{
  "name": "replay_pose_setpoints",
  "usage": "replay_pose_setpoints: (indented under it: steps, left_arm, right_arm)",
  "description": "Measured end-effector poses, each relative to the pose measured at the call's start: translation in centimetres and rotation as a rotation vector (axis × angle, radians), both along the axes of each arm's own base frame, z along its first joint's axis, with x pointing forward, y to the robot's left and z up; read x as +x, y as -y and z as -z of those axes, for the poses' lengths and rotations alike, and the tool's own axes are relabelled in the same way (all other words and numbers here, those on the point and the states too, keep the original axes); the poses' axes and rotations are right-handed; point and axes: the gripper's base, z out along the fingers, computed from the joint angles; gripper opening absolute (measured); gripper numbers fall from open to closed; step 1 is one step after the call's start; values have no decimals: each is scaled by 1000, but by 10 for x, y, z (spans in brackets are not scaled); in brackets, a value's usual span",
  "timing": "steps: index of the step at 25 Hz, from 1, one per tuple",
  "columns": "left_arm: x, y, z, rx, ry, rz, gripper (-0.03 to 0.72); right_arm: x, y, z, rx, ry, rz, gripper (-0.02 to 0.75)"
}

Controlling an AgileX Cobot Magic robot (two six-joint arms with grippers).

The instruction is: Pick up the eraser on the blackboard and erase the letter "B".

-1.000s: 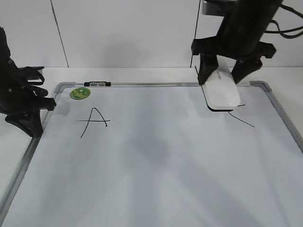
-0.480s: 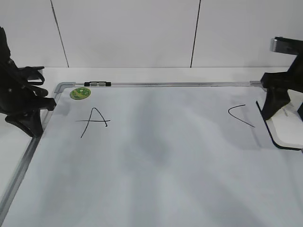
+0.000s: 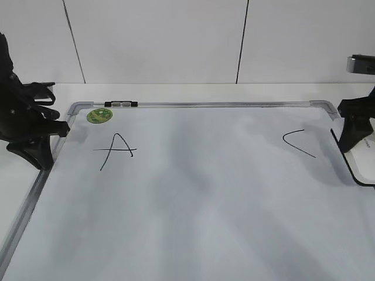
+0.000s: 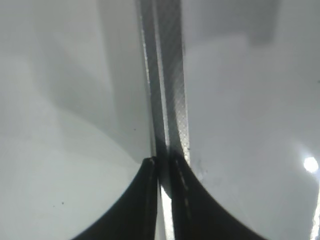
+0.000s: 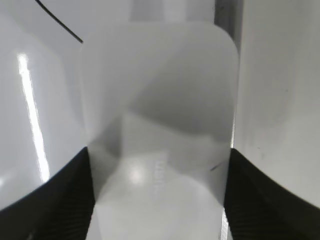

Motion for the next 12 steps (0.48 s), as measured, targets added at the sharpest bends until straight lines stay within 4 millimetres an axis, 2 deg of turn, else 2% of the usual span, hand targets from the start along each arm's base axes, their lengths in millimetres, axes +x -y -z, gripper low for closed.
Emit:
replay_pose_setpoints:
  steps: [6,12]
  left_arm:
    - [0,0,0,0,0,0,36]
    - [0,0,0,0,0,0,37]
  right_arm:
    - [6,2,18,-19,-41,-20,527]
    - [11,3,23,-28,-7,-23,527]
